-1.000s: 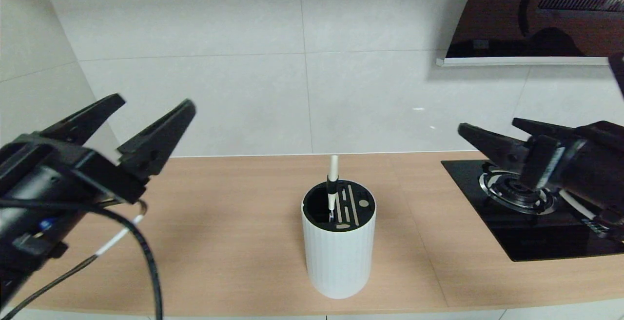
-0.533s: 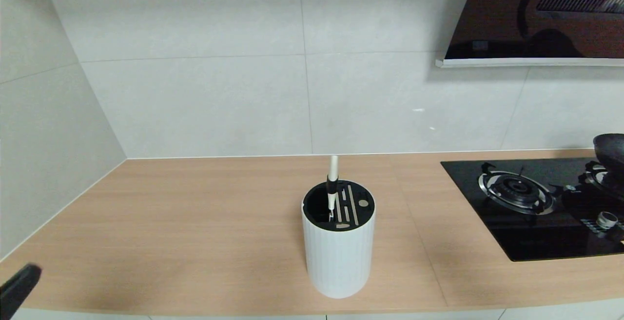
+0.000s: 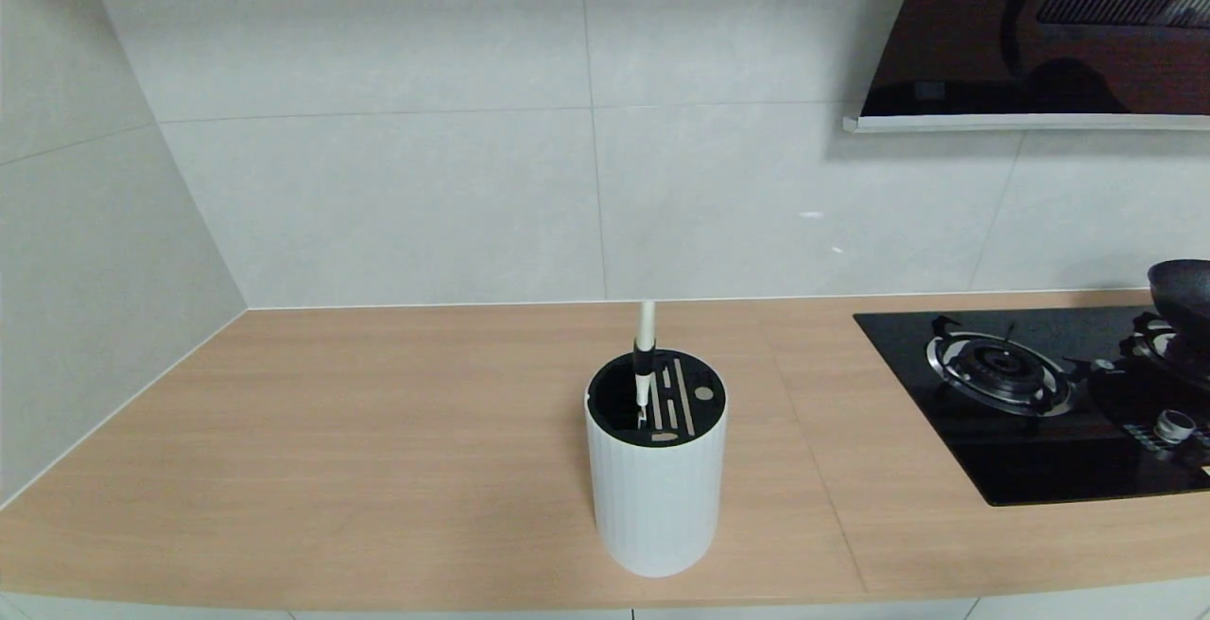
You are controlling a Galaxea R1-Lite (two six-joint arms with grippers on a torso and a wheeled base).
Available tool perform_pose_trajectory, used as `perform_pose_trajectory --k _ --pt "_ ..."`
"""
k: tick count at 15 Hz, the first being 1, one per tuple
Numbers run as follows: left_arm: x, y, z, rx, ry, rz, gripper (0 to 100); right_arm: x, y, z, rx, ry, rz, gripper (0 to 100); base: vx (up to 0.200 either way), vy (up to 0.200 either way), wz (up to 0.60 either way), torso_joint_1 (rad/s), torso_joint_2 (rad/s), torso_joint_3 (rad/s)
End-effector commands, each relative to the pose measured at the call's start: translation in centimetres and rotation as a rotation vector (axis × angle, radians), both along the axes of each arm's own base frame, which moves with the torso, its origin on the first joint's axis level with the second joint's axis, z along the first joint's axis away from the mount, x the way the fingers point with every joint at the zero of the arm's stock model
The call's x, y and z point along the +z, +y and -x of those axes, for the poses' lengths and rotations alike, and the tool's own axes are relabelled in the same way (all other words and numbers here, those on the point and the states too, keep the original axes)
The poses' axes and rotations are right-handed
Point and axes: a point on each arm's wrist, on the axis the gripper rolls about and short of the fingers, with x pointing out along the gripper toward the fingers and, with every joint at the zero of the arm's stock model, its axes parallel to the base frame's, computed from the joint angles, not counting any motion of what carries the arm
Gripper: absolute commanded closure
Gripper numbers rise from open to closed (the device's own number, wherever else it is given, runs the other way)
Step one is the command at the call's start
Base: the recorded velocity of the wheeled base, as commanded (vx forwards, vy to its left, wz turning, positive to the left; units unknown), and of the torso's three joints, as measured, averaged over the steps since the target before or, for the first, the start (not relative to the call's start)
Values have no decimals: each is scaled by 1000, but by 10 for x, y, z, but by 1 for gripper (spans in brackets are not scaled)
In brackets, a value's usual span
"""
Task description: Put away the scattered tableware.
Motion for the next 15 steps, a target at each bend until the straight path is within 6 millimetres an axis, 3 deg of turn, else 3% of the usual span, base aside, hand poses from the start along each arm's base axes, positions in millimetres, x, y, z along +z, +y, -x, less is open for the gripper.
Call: perform_pose_trajectory --k 1,4,6,7,8,11,15 --pt "-11 -3 11 34 -29 -3 0 -9 2 10 -65 -44 -8 0 0 0 0 0 0 0" --pt "-21 -2 4 55 13 47 0 -35 6 7 -139 -15 2 0 0 0 0 0 0 0" --pt "-38 -2 -5 59 76 41 0 -54 6 2 -124 20 -3 0 0 0 0 0 0 0" --pt "-38 -2 -5 59 76 41 0 -54 6 2 -124 20 -3 0 0 0 0 0 0 0" --pt "-62 -2 -18 74 160 -9 0 -82 6 -11 -103 95 3 0 0 0 0 0 0 0" --pt "-93 -3 -30 71 233 -93 0 -97 8 -17 -8 131 17 0 0 0 0 0 0 0" --pt "-98 -5 -32 -36 303 -98 0 -104 10 -17 79 200 34 0 0 0 0 0 0 0"
